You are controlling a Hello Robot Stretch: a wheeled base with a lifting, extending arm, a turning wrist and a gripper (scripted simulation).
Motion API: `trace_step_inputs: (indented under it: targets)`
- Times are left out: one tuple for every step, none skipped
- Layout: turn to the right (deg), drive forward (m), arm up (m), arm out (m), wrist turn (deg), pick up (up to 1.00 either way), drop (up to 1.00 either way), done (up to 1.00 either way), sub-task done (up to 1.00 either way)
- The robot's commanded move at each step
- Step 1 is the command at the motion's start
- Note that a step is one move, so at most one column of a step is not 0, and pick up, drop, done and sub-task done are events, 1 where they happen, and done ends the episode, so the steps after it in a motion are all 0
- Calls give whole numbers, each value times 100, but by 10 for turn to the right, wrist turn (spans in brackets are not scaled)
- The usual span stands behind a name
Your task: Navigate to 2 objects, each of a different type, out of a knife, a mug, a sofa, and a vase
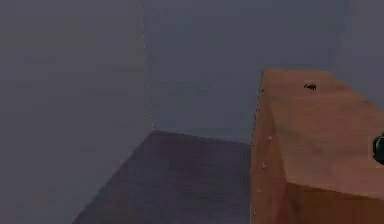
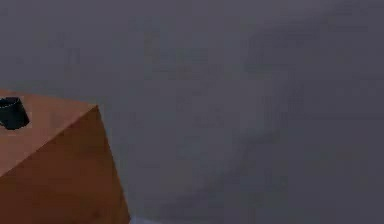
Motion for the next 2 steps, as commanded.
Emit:
trace_step_inputs:
  targets:
    - [-450,0,0,0,0,0,0,0,0]
    - [-450,0,0,0,0,0,0,0,0]
